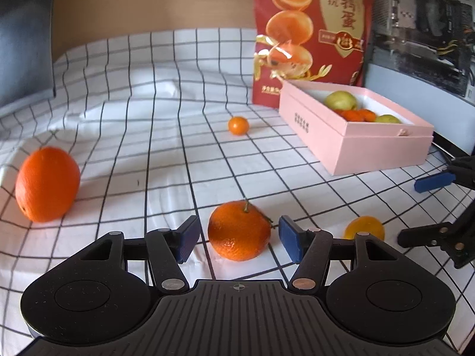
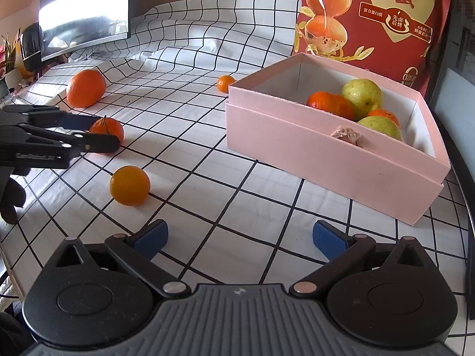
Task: Organize fruits
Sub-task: 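Move the left tool to the leafy-stemmed tangerine and close on it, then lift the tangerine with the left tool while the right tool grasps the large orange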
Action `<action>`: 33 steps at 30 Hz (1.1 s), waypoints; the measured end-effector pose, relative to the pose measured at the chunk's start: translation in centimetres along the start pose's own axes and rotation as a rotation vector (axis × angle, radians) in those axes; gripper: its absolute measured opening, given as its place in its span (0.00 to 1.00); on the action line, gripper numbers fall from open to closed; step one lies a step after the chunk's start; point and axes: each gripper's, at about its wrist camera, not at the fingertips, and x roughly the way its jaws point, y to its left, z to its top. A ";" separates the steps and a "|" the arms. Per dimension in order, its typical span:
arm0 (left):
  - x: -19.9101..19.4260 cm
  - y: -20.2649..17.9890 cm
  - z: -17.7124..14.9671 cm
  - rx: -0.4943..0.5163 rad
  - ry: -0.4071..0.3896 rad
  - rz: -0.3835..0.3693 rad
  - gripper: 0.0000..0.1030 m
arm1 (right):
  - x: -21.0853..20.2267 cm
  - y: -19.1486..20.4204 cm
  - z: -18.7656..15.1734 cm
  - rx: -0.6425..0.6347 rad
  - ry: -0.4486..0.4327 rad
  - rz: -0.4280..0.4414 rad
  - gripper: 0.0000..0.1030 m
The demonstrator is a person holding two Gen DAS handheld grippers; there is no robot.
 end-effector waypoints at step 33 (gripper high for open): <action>-13.7 18.9 -6.7 -0.686 -0.312 0.352 0.49 | 8.4 17.8 19.4 0.013 0.041 0.361 0.94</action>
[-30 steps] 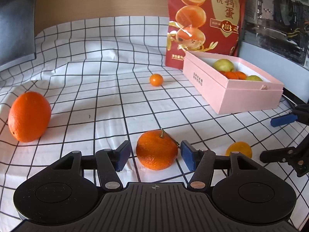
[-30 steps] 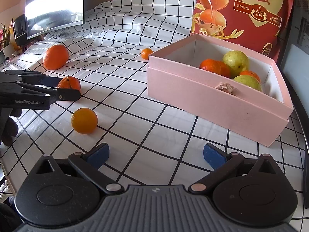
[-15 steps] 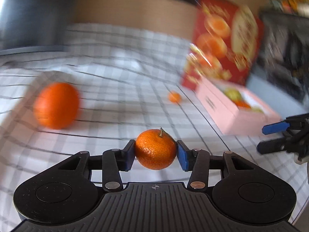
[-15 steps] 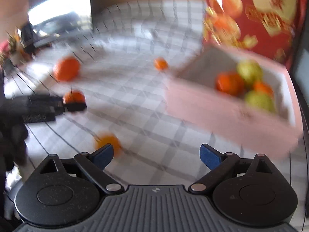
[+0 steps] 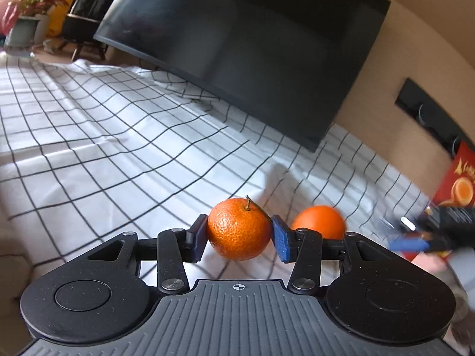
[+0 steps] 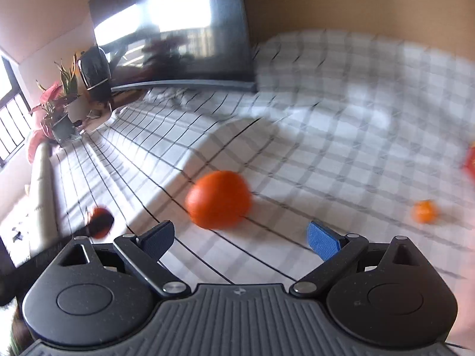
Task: Organize fruits
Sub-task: 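Lift the tangerine with the left tool while the right tool grasps the large orange, then carry the tangerine and large orange toward the pink box in both tools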
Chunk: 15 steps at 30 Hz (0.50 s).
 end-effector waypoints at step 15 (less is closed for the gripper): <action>1.2 -2.0 -2.2 0.092 0.071 -0.058 0.49 | 11.2 3.2 0.9 -0.009 0.131 -0.095 0.76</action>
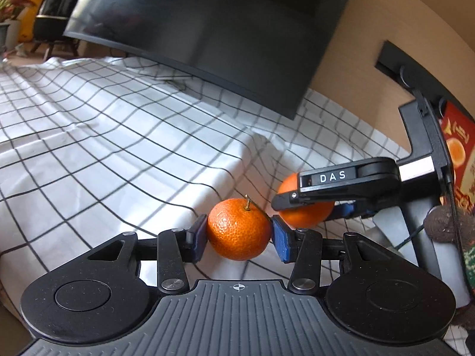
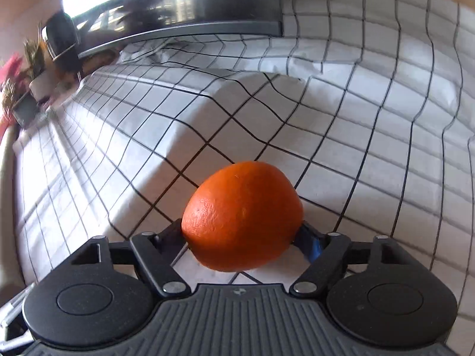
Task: Organize fruits
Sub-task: 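Carry the tangerine and large orange toward the pink box in both tools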
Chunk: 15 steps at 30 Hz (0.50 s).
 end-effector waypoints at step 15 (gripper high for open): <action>1.7 -9.1 -3.2 0.158 0.181 -0.370 0.49 | -16.8 -11.1 -8.5 0.029 -0.114 -0.022 0.75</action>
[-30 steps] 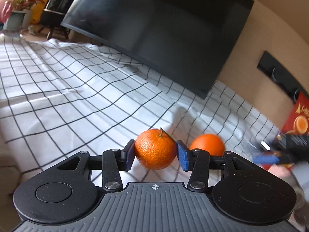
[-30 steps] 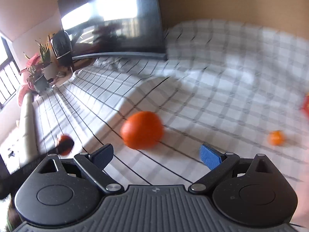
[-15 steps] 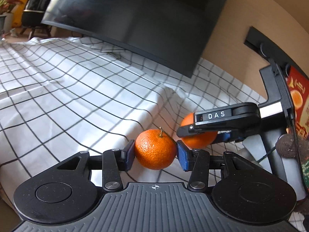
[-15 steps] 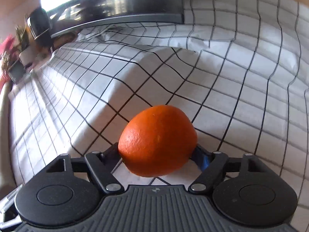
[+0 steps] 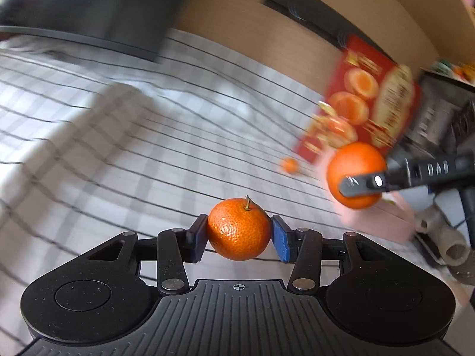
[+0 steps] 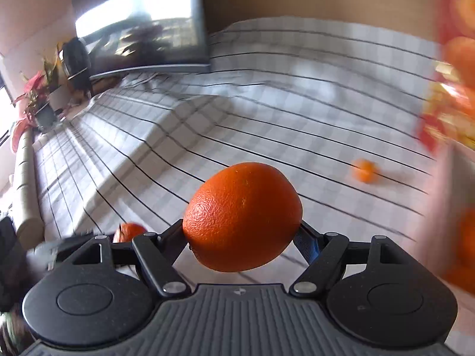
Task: Organize fruits
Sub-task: 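Carry the tangerine and large orange toward the pink box in both tools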
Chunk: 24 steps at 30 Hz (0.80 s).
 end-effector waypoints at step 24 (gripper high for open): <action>7.9 -16.1 -4.4 0.331 0.274 -0.257 0.49 | -9.3 -11.6 -16.0 0.128 -0.053 -0.311 0.80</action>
